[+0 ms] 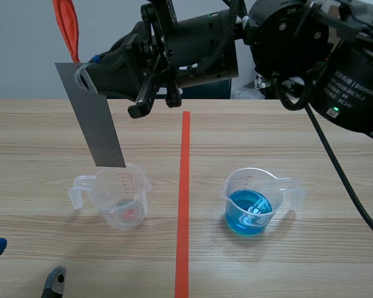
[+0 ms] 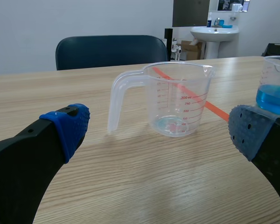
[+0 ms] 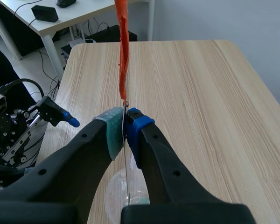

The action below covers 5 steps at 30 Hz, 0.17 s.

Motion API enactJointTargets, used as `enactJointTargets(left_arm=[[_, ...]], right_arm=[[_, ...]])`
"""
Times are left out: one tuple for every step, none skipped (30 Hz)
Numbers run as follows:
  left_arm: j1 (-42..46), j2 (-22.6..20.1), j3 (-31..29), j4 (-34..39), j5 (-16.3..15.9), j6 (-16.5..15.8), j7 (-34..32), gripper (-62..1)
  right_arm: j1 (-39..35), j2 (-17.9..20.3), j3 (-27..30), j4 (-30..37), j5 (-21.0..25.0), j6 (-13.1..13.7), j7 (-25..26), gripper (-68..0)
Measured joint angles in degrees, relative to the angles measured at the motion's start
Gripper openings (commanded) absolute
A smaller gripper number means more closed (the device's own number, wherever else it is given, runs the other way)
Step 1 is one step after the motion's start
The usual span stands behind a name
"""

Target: Do the redox reaction experiment. lift the metal plate out of the left beaker

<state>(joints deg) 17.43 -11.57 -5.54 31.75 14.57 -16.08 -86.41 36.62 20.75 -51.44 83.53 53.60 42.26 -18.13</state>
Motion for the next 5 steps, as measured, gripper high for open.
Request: enactJointTargets(left_arm=[[0.00, 0.00, 0.00, 0.00, 0.00, 0.00, 0.00, 1.4], [0.00, 0.00, 0.00, 0.00, 0.00, 0.00, 0.00, 1.4], [0.00, 0.00, 0.00, 0.00, 0.00, 0.00, 0.00, 1.4], [0.00, 0.00, 0.00, 0.00, 0.00, 0.00, 0.00, 1.4], [0.00, 0.00, 0.00, 0.00, 0.00, 0.00, 0.00, 1.4]], right_arm=[[0.00, 0.00, 0.00, 0.00, 0.00, 0.00, 0.00, -66.9], [0.00, 0.00, 0.00, 0.00, 0.00, 0.00, 0.00, -66.9], [0.00, 0.00, 0.00, 0.00, 0.00, 0.00, 0.00, -66.9], [0.00, 0.00, 0.00, 0.00, 0.00, 0.00, 0.00, -66.9], [0.00, 0.00, 0.00, 0.00, 0.00, 0.00, 0.00, -66.9]])
